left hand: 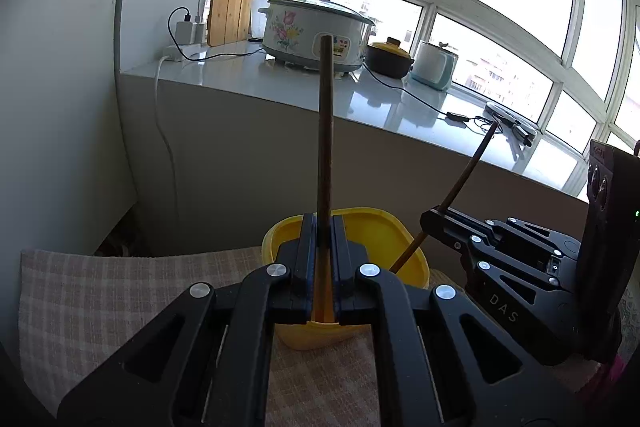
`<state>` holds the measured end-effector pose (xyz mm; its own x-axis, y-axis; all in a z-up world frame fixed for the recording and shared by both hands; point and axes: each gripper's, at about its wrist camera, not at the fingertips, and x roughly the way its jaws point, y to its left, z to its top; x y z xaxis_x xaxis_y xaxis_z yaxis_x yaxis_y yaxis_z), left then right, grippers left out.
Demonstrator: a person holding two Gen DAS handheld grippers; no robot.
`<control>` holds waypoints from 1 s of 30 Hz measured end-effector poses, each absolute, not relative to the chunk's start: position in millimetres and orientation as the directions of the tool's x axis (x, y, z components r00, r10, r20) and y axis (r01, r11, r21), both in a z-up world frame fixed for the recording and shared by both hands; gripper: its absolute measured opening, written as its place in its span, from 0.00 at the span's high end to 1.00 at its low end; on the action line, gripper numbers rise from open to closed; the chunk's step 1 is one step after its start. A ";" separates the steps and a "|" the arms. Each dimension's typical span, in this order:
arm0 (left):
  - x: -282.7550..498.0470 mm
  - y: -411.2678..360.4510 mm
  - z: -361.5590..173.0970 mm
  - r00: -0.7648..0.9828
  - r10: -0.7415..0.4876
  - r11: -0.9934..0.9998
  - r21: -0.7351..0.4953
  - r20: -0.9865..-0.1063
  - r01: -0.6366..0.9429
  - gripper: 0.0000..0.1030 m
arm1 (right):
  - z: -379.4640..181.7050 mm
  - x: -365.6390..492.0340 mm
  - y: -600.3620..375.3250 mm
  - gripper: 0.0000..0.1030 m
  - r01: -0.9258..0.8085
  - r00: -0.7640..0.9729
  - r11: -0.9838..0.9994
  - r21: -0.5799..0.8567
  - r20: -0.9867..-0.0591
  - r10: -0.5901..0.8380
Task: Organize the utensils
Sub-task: 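Open left gripper over the yellow container while right gripper releases its chopstick inside, then move both grippers back down to the utensils on the cloth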
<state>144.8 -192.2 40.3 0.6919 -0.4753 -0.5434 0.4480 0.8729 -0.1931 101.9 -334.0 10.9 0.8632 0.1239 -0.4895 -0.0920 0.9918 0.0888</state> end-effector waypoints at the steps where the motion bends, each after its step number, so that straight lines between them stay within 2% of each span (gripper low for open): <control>1: 143.5 -192.4 40.2 0.693 -0.472 0.874 -0.189 -0.545 0.447 0.96 | 11.1 101.0 -333.9 0.95 -0.091 0.864 0.992 0.087 -0.488 0.122; 3: 140.8 -191.6 40.0 0.693 -0.470 0.875 -0.188 -0.546 0.446 0.95 | 12.1 98.7 -333.2 0.95 -0.088 0.868 0.993 0.081 -0.483 0.116; 5: 138.9 -190.7 40.7 0.693 -0.472 0.875 -0.190 -0.545 0.446 0.88 | 13.2 96.8 -332.7 0.95 -0.086 0.870 0.994 0.074 -0.480 0.111; 7: 135.9 -189.4 41.7 0.696 -0.471 0.875 -0.186 -0.542 0.447 0.86 | 13.9 95.1 -332.3 0.95 -0.083 0.872 0.994 0.069 -0.478 0.106; 11: 124.9 -182.9 45.8 0.708 -0.466 0.877 -0.172 -0.531 0.448 0.86 | 16.4 87.5 -331.7 0.76 -0.078 0.879 0.994 0.071 -0.466 0.102; 16: 105.1 -167.0 49.9 0.728 -0.448 0.886 -0.153 -0.518 0.437 0.84 | 20.7 71.8 -324.2 0.72 -0.064 0.895 0.997 0.035 -0.439 0.073; 17: 100.4 -163.4 50.2 0.733 -0.444 0.889 -0.146 -0.516 0.435 0.82 | 21.6 68.2 -323.1 0.69 -0.064 0.898 0.997 0.034 -0.434 0.073; 19: 90.5 -156.5 49.9 0.744 -0.428 0.895 -0.126 -0.512 0.428 0.77 | 23.5 60.1 -321.9 0.63 -0.064 0.904 0.997 0.041 -0.422 0.075; 23: 73.8 -141.6 43.9 0.748 -0.406 0.904 -0.110 -0.525 0.413 0.63 | 27.2 44.5 -316.2 0.61 -0.066 0.912 0.997 0.037 -0.403 0.075; 25: 66.9 -133.4 39.1 0.745 -0.397 0.908 -0.112 -0.537 0.403 0.59 | 28.2 37.4 -313.1 0.56 -0.069 0.916 0.997 0.037 -0.395 0.078; 26: 63.6 -128.9 36.2 0.744 -0.389 0.912 -0.112 -0.543 0.395 0.57 | 28.4 34.2 -311.9 0.50 -0.071 0.918 0.997 0.039 -0.389 0.081; 28: 58.5 -119.8 30.5 0.746 -0.370 0.921 -0.111 -0.554 0.375 0.47 | 28.1 28.2 -308.7 0.44 -0.074 0.921 0.997 0.038 -0.381 0.083; 30: 53.7 -109.6 24.0 0.746 -0.350 0.929 -0.109 -0.567 0.353 0.46 | 26.7 23.2 -304.2 0.39 -0.086 0.921 0.996 0.029 -0.380 0.090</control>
